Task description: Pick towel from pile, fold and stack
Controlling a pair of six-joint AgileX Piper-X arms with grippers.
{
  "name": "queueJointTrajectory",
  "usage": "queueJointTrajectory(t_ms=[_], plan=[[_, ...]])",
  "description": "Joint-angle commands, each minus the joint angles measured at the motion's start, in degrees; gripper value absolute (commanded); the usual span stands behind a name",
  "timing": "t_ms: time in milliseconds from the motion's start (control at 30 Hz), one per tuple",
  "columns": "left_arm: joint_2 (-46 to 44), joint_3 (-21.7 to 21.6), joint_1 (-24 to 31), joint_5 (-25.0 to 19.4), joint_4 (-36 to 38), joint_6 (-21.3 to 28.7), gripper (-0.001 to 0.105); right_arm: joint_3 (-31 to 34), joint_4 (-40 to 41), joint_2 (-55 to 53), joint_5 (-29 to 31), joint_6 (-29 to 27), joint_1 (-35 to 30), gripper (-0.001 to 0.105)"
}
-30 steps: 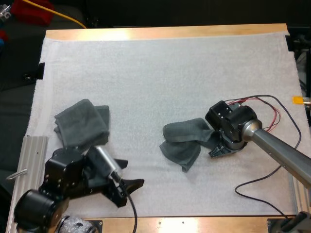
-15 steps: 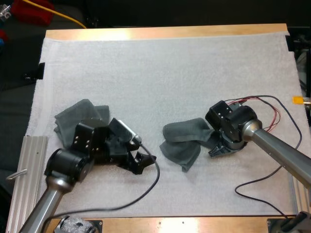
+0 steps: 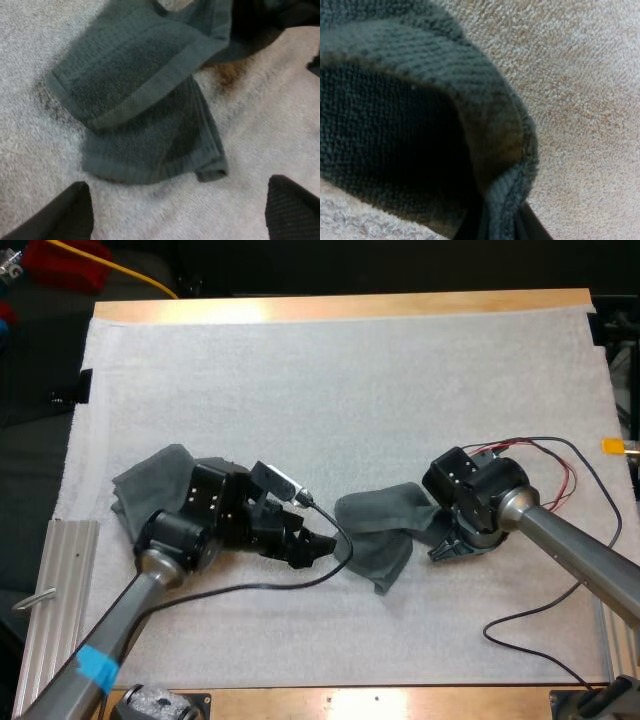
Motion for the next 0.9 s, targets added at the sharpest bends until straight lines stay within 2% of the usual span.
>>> queueJointTrajectory(t_ms=[0,133,233,400,533,733,867], plan=[[0.74,-0.35,-0.28,-0.17,-1.62,-0.21,0.069,0.01,0.48,-0.54,-0.34,0.23,-0.19,0.001],[5.43,-0.35,-0.28,-0.17,-4.72,-0.27,0.069,0.01,0.48,-0.54,-0.34,0.39,-0.19,0.001],[8.41,-0.35,-0.28,-0.17,-7.46,-2.21,0.069,0.01,0.48,-0.54,-0.34,0.49,-0.19,0.001],[14.87,-0.35,-0.28,4.35,-14.07,-5.88,0.069,0.01,0.48,-0.54,-0.34,0.63,-0.19,0.001],[18.61,-0.63,-0.28,5.11,-17.57,-8.71,0.069,0.01,0.48,-0.54,-0.34,0.63,-0.19,0.001],[24.41,-4.26,-0.28,7.18,-18.28,-9.20,0.069,0.01,0.48,-0.54,-0.34,0.63,-0.19,0.001],[27.79,-7.45,-0.28,10.11,-17.89,-10.86,0.069,0.01,0.48,-0.54,-0.34,0.63,-0.19,0.001]])
